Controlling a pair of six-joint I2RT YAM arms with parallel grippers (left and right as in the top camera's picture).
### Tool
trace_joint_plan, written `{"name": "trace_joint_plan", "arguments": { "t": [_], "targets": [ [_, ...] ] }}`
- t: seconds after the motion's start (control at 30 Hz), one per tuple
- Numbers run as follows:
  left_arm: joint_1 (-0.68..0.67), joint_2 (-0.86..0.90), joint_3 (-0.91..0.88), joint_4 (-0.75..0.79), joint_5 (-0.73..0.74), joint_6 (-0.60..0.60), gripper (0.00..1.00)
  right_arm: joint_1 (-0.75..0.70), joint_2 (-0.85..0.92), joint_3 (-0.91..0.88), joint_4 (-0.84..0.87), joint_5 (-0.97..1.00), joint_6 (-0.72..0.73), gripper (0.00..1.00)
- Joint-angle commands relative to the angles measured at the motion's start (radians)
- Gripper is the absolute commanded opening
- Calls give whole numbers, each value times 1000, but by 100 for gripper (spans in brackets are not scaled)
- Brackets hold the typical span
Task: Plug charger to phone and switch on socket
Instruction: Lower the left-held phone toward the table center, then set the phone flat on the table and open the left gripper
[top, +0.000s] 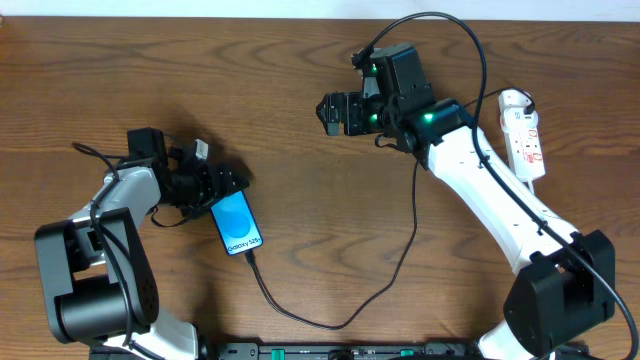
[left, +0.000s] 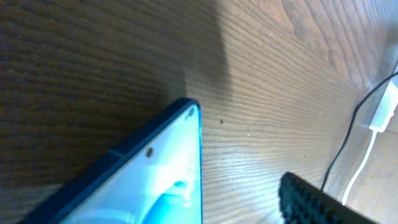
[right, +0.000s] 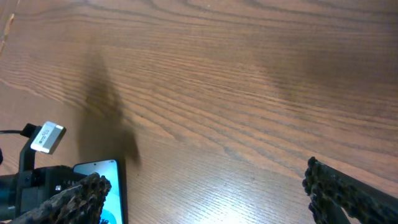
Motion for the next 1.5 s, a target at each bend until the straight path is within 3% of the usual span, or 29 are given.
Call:
{"name": "trace_joint_plan", "arguments": {
  "t": [0.0,0.2,0.67,0.8,1.47],
  "targets": [
    [-1,28,-14,-6,-106,7,86,10,-21,8,-1,12,-16,99],
    [-1,28,-14,-10,-192,-19,87,10,-21,8,-1,12,-16,99],
    [-1,28,-14,-10,-218,-53,88,10,-21,8,-1,12,-16,99],
    [-1,28,-14,-15,-288,-118,88,10,-21,8,-1,12,-16,99],
    [-1,28,-14,-29,-288,-119,88,10,-21,8,-1,12,-16,99]
  ]
}}
